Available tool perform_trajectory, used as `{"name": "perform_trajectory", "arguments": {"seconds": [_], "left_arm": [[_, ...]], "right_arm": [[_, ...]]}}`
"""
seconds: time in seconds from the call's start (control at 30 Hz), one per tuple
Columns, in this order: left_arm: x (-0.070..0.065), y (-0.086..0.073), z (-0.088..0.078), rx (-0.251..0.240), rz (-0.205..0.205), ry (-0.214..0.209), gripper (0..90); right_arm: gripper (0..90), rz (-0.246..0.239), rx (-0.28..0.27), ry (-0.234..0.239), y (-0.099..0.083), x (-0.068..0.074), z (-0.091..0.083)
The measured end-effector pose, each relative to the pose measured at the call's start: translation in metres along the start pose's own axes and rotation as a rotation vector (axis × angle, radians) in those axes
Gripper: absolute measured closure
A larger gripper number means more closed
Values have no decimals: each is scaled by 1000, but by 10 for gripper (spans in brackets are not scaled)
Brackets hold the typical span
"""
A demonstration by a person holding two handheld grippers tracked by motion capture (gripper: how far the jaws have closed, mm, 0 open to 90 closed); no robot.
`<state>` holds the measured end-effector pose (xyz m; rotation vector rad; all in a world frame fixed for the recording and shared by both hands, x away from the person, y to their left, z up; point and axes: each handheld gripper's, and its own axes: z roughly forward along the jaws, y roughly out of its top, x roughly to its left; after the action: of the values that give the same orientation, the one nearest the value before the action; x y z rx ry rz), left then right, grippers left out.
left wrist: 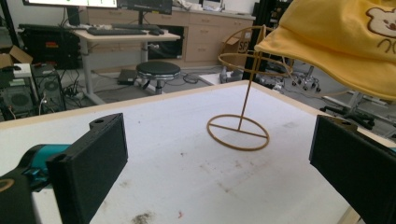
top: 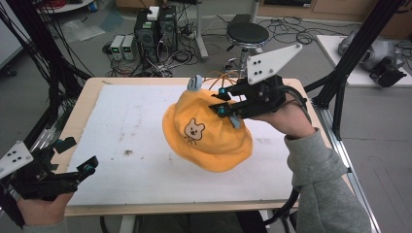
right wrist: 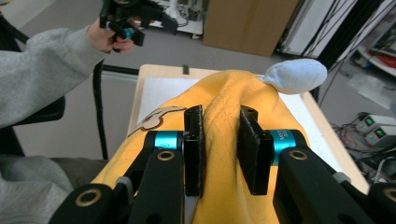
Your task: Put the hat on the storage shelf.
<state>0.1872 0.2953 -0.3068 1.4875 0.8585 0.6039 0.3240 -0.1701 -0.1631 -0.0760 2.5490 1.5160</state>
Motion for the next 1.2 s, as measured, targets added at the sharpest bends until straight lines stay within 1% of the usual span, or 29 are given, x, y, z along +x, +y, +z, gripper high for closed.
{"name": "perform_trajectory", "arguments": {"seconds": [0.03,0.07,0.17,0.23,0.27,0.3,0.33,0.43,0.47,0.57,0.63,0.67,0.7,0.73,0.83,0.9,1.0,1.03,1.07,1.2], "left_arm": [[0,0,-1,-3,1,-1,47],[0,1,-1,-3,3,1,47],[2,0,-2,-2,-5,3,47],[2,-1,-2,0,-9,4,47],[3,-1,-2,2,-7,4,47],[3,-1,-2,3,-8,5,47],[3,-1,-1,3,-7,4,47],[3,-2,-1,3,-10,5,47],[4,-2,0,4,-10,4,47],[4,-3,2,2,-19,-8,47],[2,-3,4,4,-8,-14,47],[1,-3,5,7,-6,-19,47],[0,-3,6,9,-3,-23,47],[0,-3,7,11,-4,-25,47],[-1,-4,9,17,-8,-26,47],[-1,-4,9,19,-7,-27,47],[-1,-4,8,17,-7,-26,47],[-1,-4,8,15,-8,-26,48],[-1,-4,8,13,-11,-23,47],[0,-4,8,16,-9,-23,47]], "right_arm": [[740,4,-5,-4,1,-1,-2],[741,-6,-12,-8,1,-4,-3],[741,8,-22,-14,1,-10,-7],[741,2,-17,-22,1,-16,-9],[741,12,-10,-19,2,-17,-11],[741,0,-14,-24,3,-20,-12],[741,8,-13,-21,4,-22,-14],[741,10,-29,-21,7,-30,-19],[741,3,-34,-30,8,-34,-21],[742,18,-27,-31,9,-43,-24],[742,14,-28,-44,9,-50,-24],[742,24,-27,-46,8,-53,-24],[742,22,-30,-55,8,-56,-25],[742,17,-41,-63,7,-59,-25],[742,22,-34,-79,5,-68,-28],[742,28,-27,-98,4,-72,-31],[742,42,-29,-113,1,-77,-35],[742,36,-28,-126,0,-79,-36],[742,40,-23,-134,-2,-81,-37],[743,42,-7,-153,-7,-87,-35]]}}
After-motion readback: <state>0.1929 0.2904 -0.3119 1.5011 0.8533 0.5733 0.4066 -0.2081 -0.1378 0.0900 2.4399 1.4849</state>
